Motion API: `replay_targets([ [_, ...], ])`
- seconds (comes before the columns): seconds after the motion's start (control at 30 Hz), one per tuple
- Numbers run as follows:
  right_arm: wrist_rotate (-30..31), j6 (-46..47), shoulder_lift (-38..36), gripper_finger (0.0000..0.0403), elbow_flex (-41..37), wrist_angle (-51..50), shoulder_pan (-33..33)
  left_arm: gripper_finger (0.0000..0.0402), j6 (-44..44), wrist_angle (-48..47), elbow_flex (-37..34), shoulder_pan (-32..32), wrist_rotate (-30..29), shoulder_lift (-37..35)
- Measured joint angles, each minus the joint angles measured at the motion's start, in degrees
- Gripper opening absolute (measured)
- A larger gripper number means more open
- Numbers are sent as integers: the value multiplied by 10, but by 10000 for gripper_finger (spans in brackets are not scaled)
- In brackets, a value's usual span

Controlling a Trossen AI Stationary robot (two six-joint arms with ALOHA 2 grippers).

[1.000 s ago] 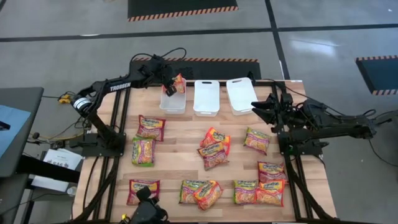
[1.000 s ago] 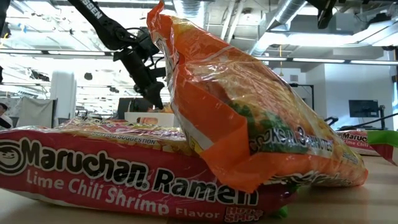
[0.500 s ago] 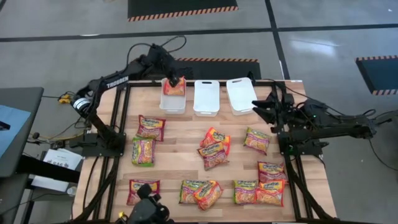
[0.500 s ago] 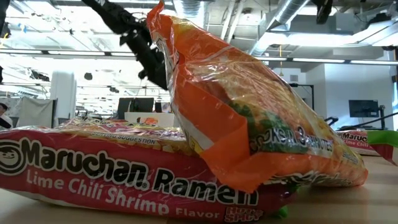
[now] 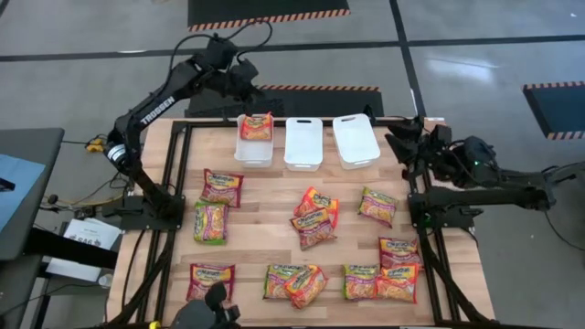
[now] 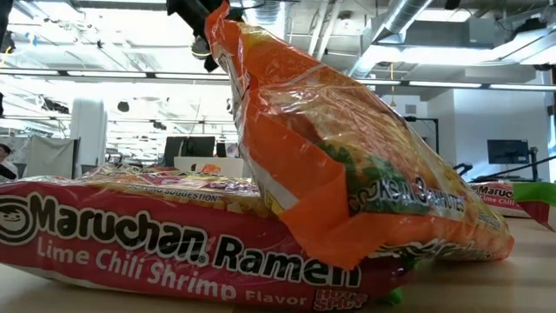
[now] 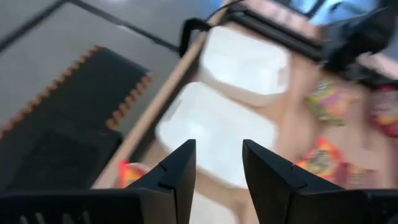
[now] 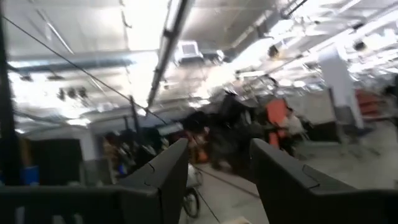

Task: Sort Maruchan noodles
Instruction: Put the red noodle pack into the right white bin

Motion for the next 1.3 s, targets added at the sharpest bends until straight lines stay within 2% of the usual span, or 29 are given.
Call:
replay_targets([
  [0.13, -10, -2, 32, 222, 58, -100, -35, 116, -36, -6, 8, -12, 71, -3],
  [0.33, -109, 15, 98, 235, 143, -237, -82, 116, -58, -7, 9, -42, 175, -8],
  [0.6, -278, 41, 192, 235, 235, -362, -139, 116, -64, -9, 9, -90, 179, -44],
  [0.83, -357, 41, 280, 235, 256, -417, -156, 116, -63, -43, 9, -122, 95, -93],
  [0.97, -381, 38, 327, 235, 256, -440, -155, 116, -61, -84, 9, -138, 41, -109],
  [1.1, -411, 30, 371, 235, 256, -452, -150, 116, -60, -130, 9, -157, 14, -118],
  [1.3, -424, 30, 423, 235, 256, -454, -121, 116, -59, -175, 1, -215, -34, -125],
])
